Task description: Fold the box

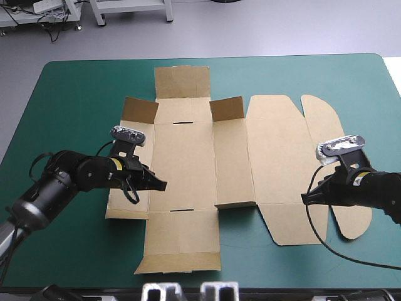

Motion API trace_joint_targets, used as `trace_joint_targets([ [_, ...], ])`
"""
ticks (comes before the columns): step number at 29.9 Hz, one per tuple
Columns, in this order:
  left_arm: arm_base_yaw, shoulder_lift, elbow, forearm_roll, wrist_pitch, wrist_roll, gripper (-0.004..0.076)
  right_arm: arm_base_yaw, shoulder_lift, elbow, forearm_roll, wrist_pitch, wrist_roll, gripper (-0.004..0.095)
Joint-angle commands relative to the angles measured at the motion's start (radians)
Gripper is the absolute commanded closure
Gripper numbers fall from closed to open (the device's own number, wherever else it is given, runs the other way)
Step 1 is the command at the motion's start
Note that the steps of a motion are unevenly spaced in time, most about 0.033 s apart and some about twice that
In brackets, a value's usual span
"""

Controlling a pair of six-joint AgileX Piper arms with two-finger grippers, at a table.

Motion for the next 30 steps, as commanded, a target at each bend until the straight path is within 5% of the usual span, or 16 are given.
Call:
trace_joint_targets([
  [1,0.061,0.058,-0.084,-0.119,-0.044,0.099,0.0706,0.000,-0.003,-0.023,0.023,-0.032,-0.001,0.0926],
  [9,0.447,0.190,-0.166,-0.682,0.284,0.678,0.0708,0.000,-0.003,-0.023,0.030,-0.032,-0.013,0.0926],
  [20,0.837,0.198,-0.164,-0.500,0.438,0.586,0.0689,0.000,-0.003,-0.023,0.031,-0.032,-0.011,0.0926],
  [30,0.840,0.290,-0.084,-0.515,0.471,0.583,0.0204,0.000,-0.003,-0.023,0.035,-0.030,-0.008,0.0926],
])
